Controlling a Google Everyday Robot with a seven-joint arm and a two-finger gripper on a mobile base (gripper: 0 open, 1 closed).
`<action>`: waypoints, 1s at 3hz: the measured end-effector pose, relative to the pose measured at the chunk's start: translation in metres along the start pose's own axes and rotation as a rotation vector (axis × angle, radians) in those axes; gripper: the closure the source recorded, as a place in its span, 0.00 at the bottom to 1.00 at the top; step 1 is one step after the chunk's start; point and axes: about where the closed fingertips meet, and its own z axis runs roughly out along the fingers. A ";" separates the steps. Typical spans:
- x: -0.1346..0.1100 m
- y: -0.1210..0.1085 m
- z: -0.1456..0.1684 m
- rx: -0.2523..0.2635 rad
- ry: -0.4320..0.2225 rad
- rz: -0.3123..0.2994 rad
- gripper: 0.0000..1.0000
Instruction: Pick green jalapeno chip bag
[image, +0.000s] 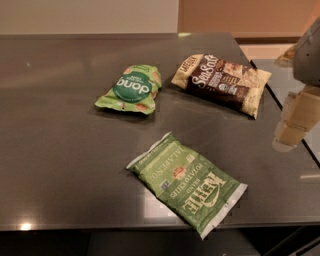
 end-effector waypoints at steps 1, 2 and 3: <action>-0.010 0.000 0.003 0.000 0.008 -0.010 0.00; -0.031 -0.001 0.017 -0.024 0.009 -0.022 0.00; -0.060 0.003 0.035 -0.060 -0.013 -0.038 0.00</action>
Offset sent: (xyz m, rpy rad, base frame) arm 0.0247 0.0577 -0.0247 -0.0088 0.0722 0.0409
